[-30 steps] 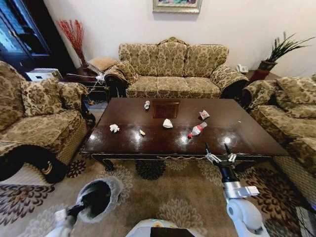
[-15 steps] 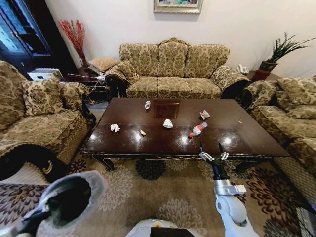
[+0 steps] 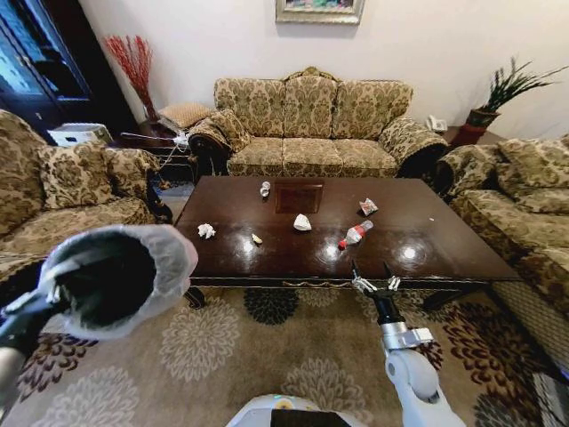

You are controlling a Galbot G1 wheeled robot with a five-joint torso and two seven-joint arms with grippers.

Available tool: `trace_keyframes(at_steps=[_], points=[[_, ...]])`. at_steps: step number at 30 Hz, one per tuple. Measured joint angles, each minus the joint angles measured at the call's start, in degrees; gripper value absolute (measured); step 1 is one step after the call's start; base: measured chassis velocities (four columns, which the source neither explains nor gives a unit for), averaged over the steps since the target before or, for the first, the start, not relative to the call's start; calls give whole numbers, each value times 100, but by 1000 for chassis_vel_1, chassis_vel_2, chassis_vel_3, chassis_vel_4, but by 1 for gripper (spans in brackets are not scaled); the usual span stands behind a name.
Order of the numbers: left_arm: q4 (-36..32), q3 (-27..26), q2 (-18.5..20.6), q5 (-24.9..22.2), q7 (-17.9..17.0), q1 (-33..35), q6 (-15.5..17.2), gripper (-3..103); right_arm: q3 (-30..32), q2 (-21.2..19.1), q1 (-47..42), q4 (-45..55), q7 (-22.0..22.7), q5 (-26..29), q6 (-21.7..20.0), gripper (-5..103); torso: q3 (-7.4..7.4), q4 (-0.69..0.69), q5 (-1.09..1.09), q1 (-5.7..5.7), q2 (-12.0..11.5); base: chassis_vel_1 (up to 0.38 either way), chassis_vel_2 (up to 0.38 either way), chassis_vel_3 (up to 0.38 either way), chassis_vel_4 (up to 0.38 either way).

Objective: Move to the front of the table and place the trash on the table into the trash bin.

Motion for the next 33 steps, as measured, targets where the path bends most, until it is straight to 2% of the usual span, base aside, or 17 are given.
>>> trace_keyframes(at_steps=[10, 15, 20, 22, 25, 30, 33], points=[[656, 763, 777, 184, 0, -800, -56, 2, -151, 37, 197, 145, 157, -517, -281, 100, 0, 0, 2, 0, 0, 67, 69, -68, -67], [812, 1007, 940, 178, -9, -987, -65, 2, -193, 71, 241, 241, 221, -625, -351, 100, 0, 1, -3, 1, 0, 219, 208, -205, -208], [880, 1159, 1004, 182, -8, -1091, -79, 2, -223, 85, 246, 293, 250, -684, -364, 100, 0, 1, -3, 0, 0, 285, 289, -270, -267], [919, 1172, 1020, 182, -5, -1117, -91, 2, -280, 45, 291, 293, 319, -741, -380, 100, 0, 0, 4, 0, 0, 291, 292, -313, -301], [984, 1194, 1069, 179, -7, -1142, -98, 2, -449, -17, 392, 270, 868, -810, -256, 100, 0, 2, 1, 0, 0, 289, 280, -297, -289], [993, 1316, 1048, 165, -12, -1172, -112, 2, -494, 73, 380, 271, 1164, -877, 50, 100, -1, 2, -5, 0, 0, 207, 198, -203, -181], [960, 1395, 983, 181, -11, -1152, -140, 2, -484, 90, 292, 337, 1206, -899, -33, 100, 0, 4, -3, 0, 0, 83, 53, -66, -56]])
